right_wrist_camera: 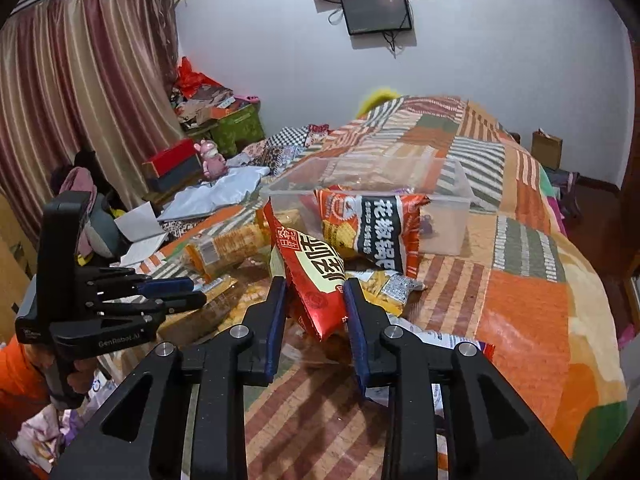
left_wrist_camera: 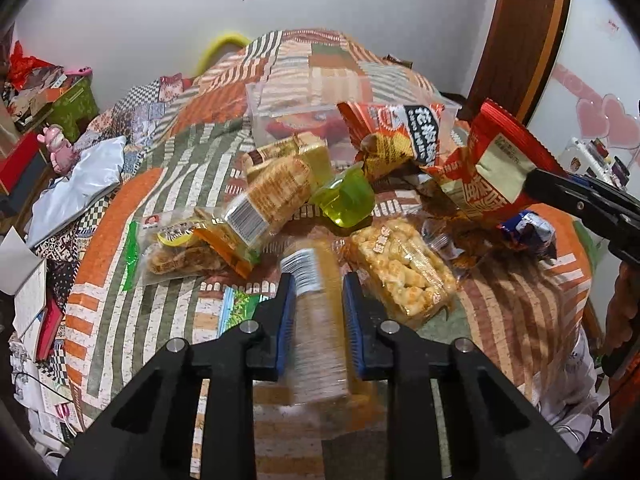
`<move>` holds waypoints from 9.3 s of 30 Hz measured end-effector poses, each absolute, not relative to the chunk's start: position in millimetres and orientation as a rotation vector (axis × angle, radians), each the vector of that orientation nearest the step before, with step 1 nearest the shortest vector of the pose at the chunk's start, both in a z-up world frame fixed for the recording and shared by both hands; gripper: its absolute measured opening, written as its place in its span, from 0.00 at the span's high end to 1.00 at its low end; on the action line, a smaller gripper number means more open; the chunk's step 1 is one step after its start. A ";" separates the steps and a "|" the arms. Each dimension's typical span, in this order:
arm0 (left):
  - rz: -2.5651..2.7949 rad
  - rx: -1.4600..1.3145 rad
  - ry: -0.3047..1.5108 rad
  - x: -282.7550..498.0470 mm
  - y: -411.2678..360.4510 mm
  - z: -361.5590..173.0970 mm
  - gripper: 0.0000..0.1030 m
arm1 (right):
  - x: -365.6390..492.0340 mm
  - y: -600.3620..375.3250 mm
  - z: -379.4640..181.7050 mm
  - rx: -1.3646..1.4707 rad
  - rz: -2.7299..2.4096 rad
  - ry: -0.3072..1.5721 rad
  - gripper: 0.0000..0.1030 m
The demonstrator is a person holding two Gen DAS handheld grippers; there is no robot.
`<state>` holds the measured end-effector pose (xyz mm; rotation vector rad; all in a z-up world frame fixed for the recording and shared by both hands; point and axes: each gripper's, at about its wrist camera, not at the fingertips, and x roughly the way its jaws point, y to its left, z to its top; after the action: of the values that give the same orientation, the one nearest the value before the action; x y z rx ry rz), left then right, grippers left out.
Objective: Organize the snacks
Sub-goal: 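Lift both snacks over the clear box and release them inside, then grasp the puffed-snack bag with the left gripper while the right grasps the white-and-blue bag, then lift both bags over the clear box and open both grippers, then grasp the orange cracker bag with the left gripper while the right grasps the yellow cracker bag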
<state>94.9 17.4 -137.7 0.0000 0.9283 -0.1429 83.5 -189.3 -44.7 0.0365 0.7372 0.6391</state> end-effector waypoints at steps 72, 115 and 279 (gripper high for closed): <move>-0.168 -0.066 0.683 202.0 19.9 -38.7 0.67 | 176.0 -196.1 7.7 0.021 0.531 0.628 0.66; -0.129 -0.053 0.825 294.6 31.2 -86.8 0.56 | 247.3 -158.7 -34.2 -0.157 0.515 0.791 0.40; -0.073 -0.038 0.871 184.7 68.3 -90.2 0.14 | 151.4 -170.4 -18.4 -0.076 0.574 0.708 0.19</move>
<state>184.7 68.3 -90.2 -0.0385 0.8708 -0.0729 151.4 -170.4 -18.4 -0.0760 0.7081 0.5737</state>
